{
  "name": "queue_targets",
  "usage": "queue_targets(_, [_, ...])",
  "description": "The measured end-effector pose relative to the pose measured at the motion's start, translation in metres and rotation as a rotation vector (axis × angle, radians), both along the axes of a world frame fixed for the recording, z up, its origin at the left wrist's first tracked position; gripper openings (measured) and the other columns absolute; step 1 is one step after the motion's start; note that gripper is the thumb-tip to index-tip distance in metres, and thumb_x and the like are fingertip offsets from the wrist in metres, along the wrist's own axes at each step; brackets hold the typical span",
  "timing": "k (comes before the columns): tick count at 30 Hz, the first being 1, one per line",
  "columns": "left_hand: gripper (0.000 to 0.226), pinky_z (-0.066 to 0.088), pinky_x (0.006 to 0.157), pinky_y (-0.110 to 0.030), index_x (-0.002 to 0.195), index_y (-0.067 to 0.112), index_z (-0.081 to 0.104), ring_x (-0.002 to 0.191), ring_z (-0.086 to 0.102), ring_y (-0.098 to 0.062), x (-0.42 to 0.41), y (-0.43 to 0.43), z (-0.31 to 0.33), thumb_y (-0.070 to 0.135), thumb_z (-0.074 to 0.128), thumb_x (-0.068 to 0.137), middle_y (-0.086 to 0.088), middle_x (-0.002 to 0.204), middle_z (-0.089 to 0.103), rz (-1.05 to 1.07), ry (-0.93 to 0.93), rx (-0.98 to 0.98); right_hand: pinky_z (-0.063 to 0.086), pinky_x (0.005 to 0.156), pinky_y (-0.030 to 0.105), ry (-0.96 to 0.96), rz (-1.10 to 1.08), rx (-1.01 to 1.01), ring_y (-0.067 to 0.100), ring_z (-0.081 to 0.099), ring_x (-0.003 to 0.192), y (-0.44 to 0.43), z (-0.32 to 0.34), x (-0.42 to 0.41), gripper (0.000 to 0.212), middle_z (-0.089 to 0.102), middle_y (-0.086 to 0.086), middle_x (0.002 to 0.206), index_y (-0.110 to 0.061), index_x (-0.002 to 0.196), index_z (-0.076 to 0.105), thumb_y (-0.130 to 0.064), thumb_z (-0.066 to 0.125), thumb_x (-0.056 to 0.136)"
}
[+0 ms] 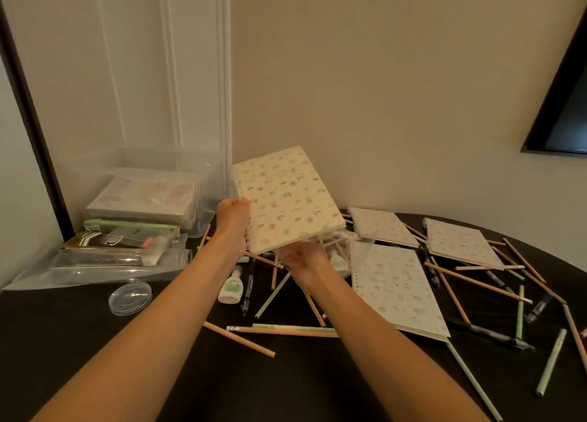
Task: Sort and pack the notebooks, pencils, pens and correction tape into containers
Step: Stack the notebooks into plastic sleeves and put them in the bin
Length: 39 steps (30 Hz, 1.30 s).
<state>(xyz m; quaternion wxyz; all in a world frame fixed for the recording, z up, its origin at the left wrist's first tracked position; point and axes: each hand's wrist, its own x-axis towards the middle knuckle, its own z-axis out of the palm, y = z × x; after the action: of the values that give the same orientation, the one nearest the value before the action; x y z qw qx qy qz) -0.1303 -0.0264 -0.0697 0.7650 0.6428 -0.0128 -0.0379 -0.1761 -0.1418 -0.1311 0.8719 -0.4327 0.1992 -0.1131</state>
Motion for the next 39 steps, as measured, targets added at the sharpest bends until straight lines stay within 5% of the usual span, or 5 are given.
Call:
queue_targets(17, [0.022,0.041,0.073,-0.022,0.113,0.014,0.059,0.092,0.052,-0.013,-0.005,-0.011,0.042,0.021,0.045,0.098,0.001,0.103,0.056,-0.577,-0.532,0.865,0.047,0.085,0.043,-0.071,0.156,-0.181,0.031,0.06,0.102,-0.128,0.051,-0.089,0.071,0.065,0.016,0.112,-0.003,0.112,0.061,-0.065,0.041,0.083])
queue_targets(22, [0.021,0.037,0.08,-0.023,0.106,0.011,0.065,0.095,0.052,-0.013,-0.007,-0.037,0.051,0.02,0.049,0.097,0.004,0.098,0.059,-0.684,-0.689,1.036,0.055,0.082,0.039,0.096,0.329,-0.712,0.025,0.066,0.091,-0.12,0.056,-0.102,0.02,0.068,0.008,0.105,-0.01,0.11,0.06,-0.018,0.051,0.094])
queue_targets(29, [0.04,0.039,0.092,-0.032,0.122,0.009,0.058,0.117,0.05,-0.027,0.0,-0.048,0.015,-0.006,0.036,0.092,-0.012,0.126,0.056,-0.04,-0.663,0.81,0.05,0.042,0.02,-0.004,-0.152,-0.296,0.015,0.066,0.064,-0.134,0.04,-0.107,0.024,0.063,0.003,0.089,-0.012,0.115,0.05,0.001,0.044,0.095])
queue_targets(35, [0.055,0.044,0.092,-0.038,0.127,0.009,0.048,0.116,0.049,-0.029,-0.009,-0.05,-0.038,0.041,0.061,0.084,-0.012,0.124,0.053,-0.375,-0.536,1.387,0.035,0.028,0.009,0.161,-0.189,-0.008,0.002,0.047,0.028,-0.165,0.018,-0.124,0.006,0.054,0.001,0.043,-0.007,0.087,0.054,-0.007,0.053,0.093])
queue_targets(39, [0.076,0.037,0.103,-0.047,0.14,0.01,0.028,0.131,0.031,-0.033,-0.011,-0.056,-0.069,0.041,0.064,0.08,-0.013,0.14,0.033,-0.35,-0.548,1.699,0.036,0.028,0.011,0.218,-0.092,-0.097,0.008,0.059,0.038,-0.164,0.018,-0.132,0.006,0.068,0.006,0.06,-0.006,0.095,0.058,-0.006,0.056,0.089])
